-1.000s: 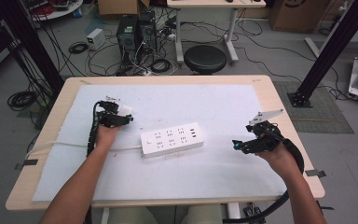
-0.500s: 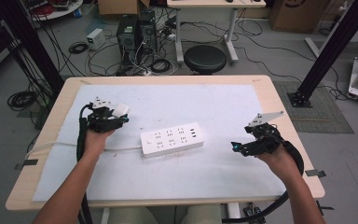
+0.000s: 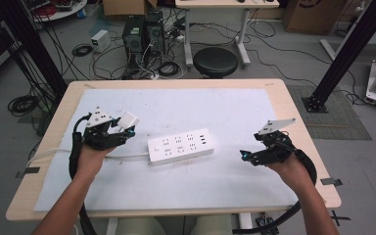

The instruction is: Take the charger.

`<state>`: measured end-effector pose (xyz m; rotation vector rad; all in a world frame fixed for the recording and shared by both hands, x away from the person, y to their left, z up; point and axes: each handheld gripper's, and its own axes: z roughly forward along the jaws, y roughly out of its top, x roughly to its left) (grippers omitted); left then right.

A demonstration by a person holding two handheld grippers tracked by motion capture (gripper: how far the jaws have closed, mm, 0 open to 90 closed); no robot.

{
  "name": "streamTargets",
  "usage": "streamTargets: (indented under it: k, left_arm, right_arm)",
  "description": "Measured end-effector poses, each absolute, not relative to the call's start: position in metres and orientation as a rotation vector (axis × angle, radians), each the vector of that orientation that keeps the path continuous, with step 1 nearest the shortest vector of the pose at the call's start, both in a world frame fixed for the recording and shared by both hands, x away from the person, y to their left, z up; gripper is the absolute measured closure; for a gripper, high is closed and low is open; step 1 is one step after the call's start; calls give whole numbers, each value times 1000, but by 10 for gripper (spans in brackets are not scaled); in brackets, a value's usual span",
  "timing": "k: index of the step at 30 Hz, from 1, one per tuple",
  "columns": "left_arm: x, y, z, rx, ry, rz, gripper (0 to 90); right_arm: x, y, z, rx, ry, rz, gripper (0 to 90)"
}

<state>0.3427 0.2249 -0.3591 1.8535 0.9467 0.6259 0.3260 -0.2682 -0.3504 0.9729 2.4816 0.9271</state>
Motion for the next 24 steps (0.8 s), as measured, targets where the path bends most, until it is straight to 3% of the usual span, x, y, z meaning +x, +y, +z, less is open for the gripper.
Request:
streamTargets:
  k: [11, 24]
  left_arm:
    - [308, 216, -346, 1848, 838, 610, 427]
    - [295, 207, -342, 1871, 689, 533, 425]
  right_arm:
    - [319, -267, -353, 952, 2484, 957, 198]
    - [314, -270, -355, 936, 2461, 990, 197]
